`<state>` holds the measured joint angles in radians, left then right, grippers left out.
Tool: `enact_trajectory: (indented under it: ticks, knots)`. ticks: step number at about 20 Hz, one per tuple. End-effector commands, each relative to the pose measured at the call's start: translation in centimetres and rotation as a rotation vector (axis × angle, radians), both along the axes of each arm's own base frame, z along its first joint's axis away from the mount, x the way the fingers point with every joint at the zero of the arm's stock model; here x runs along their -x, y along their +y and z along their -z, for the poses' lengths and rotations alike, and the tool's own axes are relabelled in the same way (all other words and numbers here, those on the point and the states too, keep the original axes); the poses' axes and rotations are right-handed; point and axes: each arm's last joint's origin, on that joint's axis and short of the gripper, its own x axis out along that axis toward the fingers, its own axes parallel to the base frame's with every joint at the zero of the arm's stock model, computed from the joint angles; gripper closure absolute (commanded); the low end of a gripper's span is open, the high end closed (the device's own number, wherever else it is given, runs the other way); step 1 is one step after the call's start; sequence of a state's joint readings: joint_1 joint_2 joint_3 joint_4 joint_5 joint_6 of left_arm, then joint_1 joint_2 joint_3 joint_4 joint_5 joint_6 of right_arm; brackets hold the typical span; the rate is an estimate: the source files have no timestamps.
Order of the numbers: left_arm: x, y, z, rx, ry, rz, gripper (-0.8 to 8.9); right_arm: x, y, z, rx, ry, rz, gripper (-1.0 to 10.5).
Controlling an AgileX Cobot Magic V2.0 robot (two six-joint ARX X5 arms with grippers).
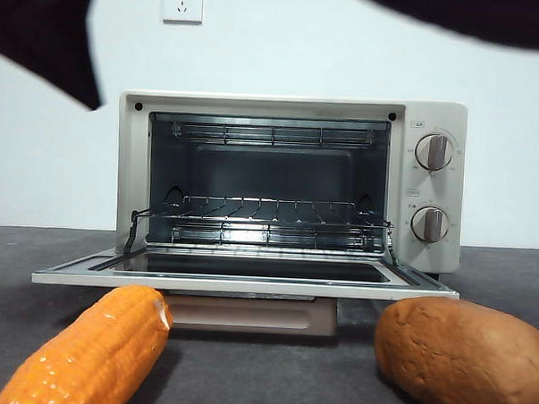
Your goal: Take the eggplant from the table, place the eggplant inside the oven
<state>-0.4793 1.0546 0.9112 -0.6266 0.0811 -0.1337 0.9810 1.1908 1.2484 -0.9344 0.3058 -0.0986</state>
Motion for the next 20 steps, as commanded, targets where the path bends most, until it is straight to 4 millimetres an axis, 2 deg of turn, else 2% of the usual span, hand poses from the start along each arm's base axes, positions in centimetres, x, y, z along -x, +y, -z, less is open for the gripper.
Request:
enact_trajectory:
  ticks: [1,5,10,14,20]
  knots:
    - [0.4,1.7,0.9,0.043,-0.003,-0.073,8.08,-1.6,2.8,0.9,0.047,-0.06,-0.077,7.9]
    - [0.9,4.4,2.2,0.129,0.035,-0.127,8.08,-4.7,7.0,4.0,0.198,-0.205,-0.111,7.9]
    - [0.6,5.5,2.1,0.173,0.034,-0.139,8.08,-8.6,10.9,8.2,0.412,-0.374,-0.171,7.9]
    - [0.5,5.6,2.0,0.181,0.016,-0.136,8.08,-11.3,12.4,11.0,0.519,-0.478,-0.128,7.9]
    - [0.5,5.6,2.0,0.174,0.012,-0.129,8.08,-13.8,12.6,13.1,0.527,-0.513,-0.072,7.9]
